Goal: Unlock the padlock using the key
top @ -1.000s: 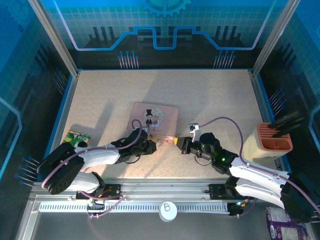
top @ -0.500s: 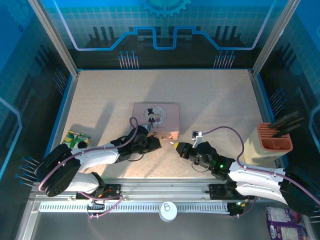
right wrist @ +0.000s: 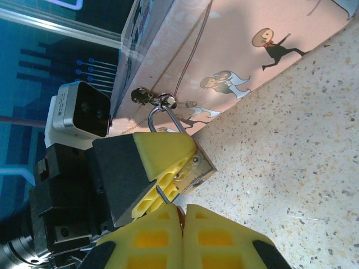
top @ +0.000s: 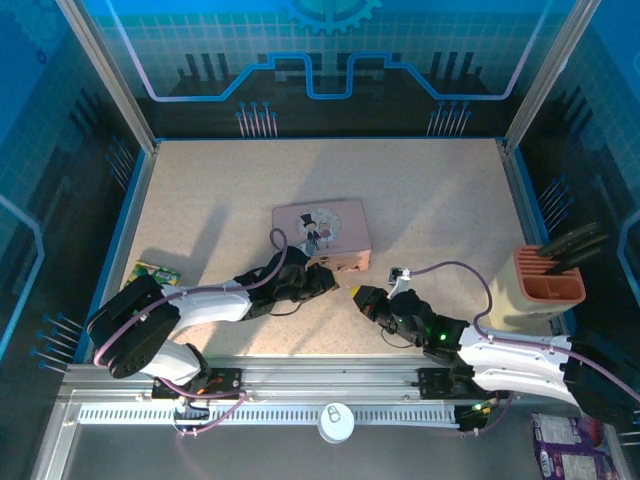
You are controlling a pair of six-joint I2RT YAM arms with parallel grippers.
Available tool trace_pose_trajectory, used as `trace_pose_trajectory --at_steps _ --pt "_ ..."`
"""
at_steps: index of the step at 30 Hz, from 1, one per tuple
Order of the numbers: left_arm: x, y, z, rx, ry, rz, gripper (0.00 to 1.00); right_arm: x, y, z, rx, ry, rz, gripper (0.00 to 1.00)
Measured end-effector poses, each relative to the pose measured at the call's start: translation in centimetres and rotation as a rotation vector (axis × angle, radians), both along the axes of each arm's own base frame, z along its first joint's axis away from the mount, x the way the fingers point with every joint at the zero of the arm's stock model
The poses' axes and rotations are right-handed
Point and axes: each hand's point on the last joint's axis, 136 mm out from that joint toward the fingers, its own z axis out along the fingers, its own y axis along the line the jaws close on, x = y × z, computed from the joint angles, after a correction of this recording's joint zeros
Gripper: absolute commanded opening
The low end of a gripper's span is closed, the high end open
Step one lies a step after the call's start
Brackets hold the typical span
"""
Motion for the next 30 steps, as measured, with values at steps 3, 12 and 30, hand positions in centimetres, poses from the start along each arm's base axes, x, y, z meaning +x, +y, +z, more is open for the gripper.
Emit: trace_pose_trajectory --at_steps 3,12,30 --pt "0.1 -0.1 0.2 -0.012 0.004 0.007 0.0 0.0 -0.2 -0.3 0.006 0.015 -0.019 0.0" --pt "0.3 -0.4 0.7 -0.046 -0.001 0.022 0.0 0.1 0.4 -2.1 0.037 0.098 -0.054 0.0" --pt "0.1 -0.2 0.5 -0.081 -0.026 0.062 0.0 -0.3 1.3 -1.7 0.173 0.189 -0.089 0.0"
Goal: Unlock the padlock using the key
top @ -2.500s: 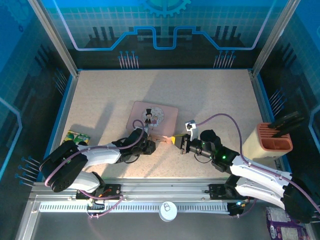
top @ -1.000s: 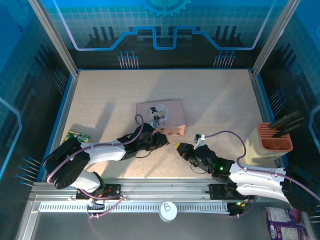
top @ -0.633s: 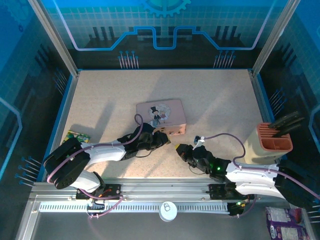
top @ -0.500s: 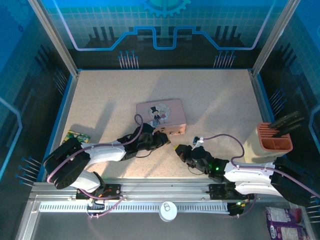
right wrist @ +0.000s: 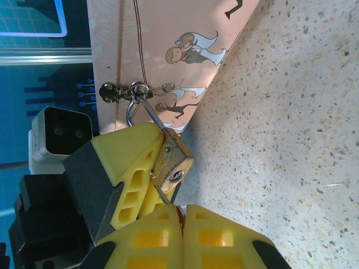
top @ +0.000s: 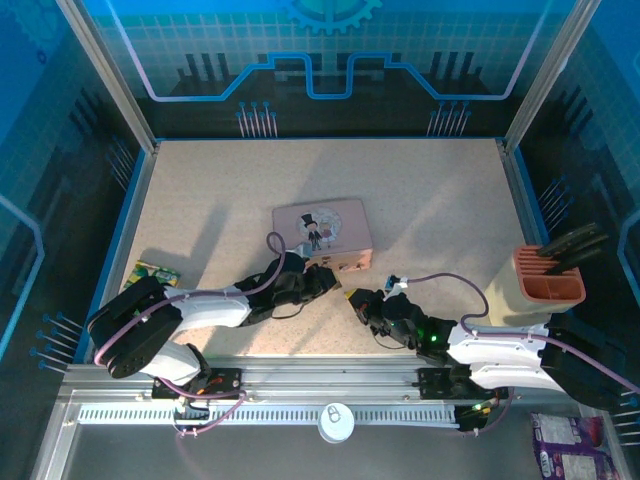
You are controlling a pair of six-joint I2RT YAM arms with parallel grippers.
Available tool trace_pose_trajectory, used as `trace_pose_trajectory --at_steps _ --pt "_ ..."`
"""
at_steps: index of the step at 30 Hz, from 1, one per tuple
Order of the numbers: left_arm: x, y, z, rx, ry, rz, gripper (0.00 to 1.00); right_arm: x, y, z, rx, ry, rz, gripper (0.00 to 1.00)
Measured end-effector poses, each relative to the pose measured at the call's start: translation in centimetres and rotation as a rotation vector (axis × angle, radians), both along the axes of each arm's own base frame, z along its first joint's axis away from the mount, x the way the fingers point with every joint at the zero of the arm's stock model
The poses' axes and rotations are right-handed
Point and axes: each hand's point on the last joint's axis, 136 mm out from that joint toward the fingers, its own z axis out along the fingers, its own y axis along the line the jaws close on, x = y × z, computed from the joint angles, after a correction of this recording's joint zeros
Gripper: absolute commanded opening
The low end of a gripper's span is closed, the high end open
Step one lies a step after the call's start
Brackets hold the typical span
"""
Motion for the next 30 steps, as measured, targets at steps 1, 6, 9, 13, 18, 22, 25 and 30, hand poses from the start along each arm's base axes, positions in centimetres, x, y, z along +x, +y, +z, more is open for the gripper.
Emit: trace_pose_trajectory --at_steps 1,6,9,13,18,22,25,30 --pt "-0.1 0.0 0.0 -0.004 -0.001 0.003 0.0 -0.1 0.1 -0.1 0.005 0.006 -0.001 0.0" --pt "-0.3 0.1 -0.2 -0.009 -0.004 0.009 0.0 -0.1 0.1 -0.6 0.017 0.04 -0.014 0.0" --pt "-0.2 0.0 0.0 -0.019 -0.018 0.017 0.0 -0.2 0.2 -1.0 0.024 0.06 -0.021 0.0" --pt "0.0 -0.1 0.4 -0.037 -0.027 0.031 0.0 -0.1 0.5 -1.1 0.048 0.077 -0.03 0.0" --pt "0.0 -0.2 0.5 -0.045 -0.03 0.042 0.0 -0.1 0.6 -0.9 0.078 0.095 -0.044 0.0" --pt "-0.1 -0.2 0.5 -0.044 -0.031 0.042 0.0 0.0 0.5 -0.9 0.093 0.106 -0.058 0.0" --pt "-0.1 -0.2 0.5 -0.048 -0.037 0.044 0.0 0.1 0.5 -0.8 0.102 0.112 -0.068 0.0" --pt "0.0 -0.2 0.7 -0.055 -0.044 0.049 0.0 0.2 0.3 -0.7 0.115 0.117 -0.085 0.0"
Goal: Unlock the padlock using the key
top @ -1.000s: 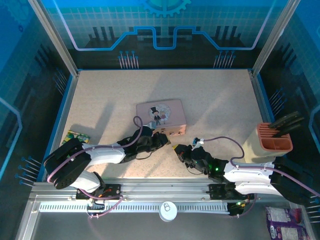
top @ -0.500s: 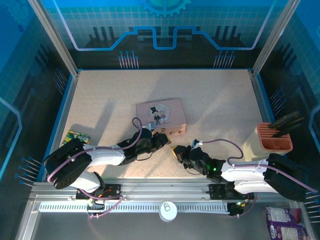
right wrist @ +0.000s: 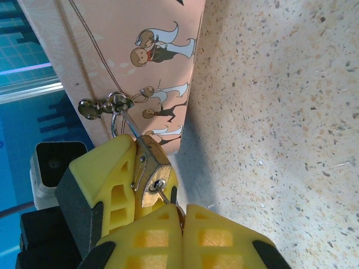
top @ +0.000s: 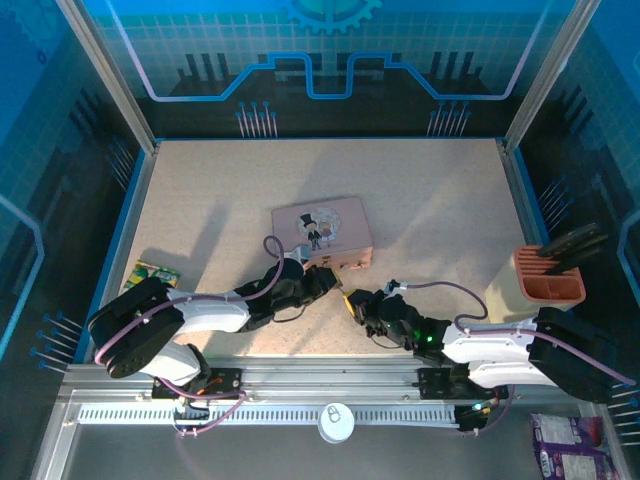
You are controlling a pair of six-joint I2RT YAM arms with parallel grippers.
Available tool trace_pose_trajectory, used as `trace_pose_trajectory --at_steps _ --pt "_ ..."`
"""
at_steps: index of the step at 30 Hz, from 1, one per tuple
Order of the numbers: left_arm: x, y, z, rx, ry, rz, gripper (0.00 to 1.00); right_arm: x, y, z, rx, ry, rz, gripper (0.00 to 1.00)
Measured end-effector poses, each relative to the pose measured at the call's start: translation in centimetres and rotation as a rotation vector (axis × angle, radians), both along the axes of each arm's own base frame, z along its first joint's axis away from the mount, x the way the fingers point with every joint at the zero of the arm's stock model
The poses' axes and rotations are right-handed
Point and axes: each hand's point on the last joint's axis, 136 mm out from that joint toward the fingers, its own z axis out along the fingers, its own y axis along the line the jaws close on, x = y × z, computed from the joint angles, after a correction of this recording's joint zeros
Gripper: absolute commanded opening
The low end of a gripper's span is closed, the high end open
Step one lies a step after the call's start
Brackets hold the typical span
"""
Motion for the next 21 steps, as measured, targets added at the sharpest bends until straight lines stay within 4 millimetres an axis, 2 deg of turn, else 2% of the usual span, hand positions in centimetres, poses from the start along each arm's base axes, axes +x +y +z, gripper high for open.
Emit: trace_pose_trajectory --at_steps 21 --pt "0.11 -0.03 0.23 -0.003 -0.019 0.036 0.0 0.3 0.18 -0.22 0.067 0.002 -0.034 0.0"
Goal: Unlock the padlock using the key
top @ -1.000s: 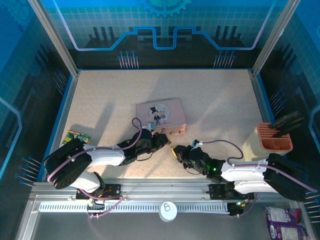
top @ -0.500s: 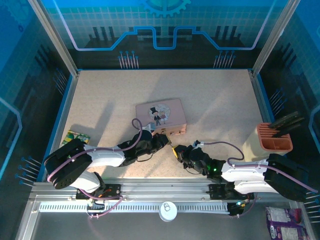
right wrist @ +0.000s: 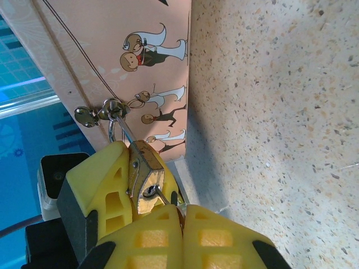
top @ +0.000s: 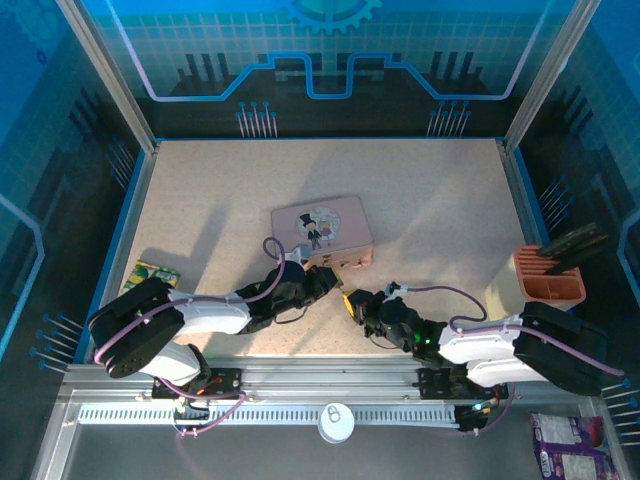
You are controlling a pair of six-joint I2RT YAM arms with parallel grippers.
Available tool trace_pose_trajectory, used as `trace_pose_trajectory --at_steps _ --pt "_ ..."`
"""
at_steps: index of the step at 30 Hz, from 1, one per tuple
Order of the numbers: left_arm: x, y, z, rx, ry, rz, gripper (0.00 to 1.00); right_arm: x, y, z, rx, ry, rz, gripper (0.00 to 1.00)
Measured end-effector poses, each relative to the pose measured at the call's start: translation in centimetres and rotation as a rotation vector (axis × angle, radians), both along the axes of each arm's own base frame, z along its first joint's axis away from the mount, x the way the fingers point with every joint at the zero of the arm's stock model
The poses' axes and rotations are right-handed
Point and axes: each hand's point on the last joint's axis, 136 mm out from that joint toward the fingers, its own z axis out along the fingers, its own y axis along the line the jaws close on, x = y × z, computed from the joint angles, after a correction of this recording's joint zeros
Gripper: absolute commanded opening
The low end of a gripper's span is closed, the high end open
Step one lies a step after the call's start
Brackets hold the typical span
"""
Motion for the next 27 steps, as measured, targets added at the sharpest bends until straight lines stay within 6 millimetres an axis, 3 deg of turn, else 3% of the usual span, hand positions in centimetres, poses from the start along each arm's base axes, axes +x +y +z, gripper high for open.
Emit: trace_pose_trajectory --at_steps 27 --pt "-0.24 0.25 0.13 -0.012 -0.024 0.061 0.0 0.17 0.21 0.06 0.04 0.003 -0.044 0.0"
